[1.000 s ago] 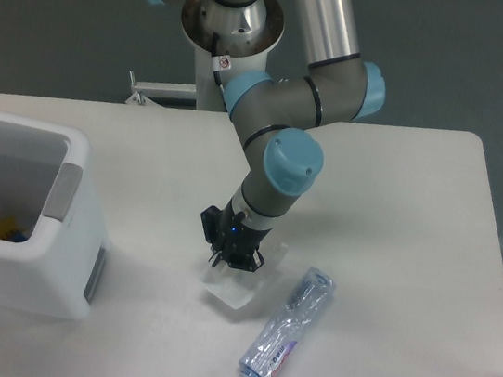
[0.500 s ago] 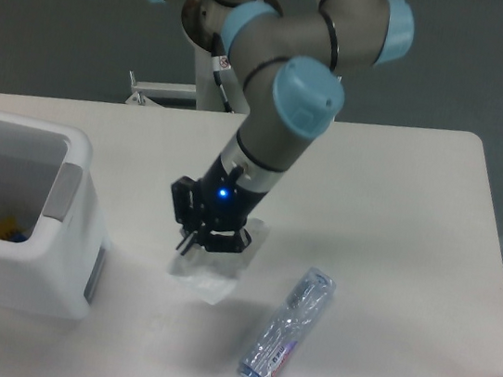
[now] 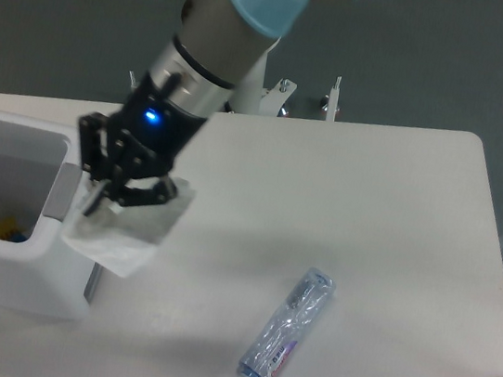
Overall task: Place the trash in the trash can
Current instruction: 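Lift the wrapper and carry it over the white bin, then open the gripper to drop the wrapper into the bin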
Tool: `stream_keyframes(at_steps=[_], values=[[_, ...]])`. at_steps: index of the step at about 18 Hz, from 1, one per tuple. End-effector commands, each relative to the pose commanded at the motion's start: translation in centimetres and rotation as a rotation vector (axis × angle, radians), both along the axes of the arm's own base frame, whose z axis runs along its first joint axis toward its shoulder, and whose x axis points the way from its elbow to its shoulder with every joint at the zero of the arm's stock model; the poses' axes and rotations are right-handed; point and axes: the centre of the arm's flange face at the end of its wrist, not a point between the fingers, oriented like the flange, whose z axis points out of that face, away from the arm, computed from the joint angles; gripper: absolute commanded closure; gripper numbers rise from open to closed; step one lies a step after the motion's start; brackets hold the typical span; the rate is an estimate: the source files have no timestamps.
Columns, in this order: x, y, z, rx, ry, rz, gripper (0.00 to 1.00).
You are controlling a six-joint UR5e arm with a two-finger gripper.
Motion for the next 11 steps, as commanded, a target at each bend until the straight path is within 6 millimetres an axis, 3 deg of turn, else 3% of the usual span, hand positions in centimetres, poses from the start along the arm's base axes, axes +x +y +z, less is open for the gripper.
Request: stream_keyframes(at_steps=[1,5,6,8,9,11], values=[[2.1,0.4,0.2,-0.007,-0.001,-0.017,0.92],[7.0,1.6,0.0,-0.003,0.005,-0.099,0.85],[7.9,1.9,-0.1,0.005,0.014,-0.114,0.76],[8.2,2.3,0.2,0.045,0.041,-0.122,0.21],[8.3,2.6,0.0,0.051,0.043,-0.122,0.04],[8.3,2.8,-0.3,0.051,0.040,-0.121,0.00]])
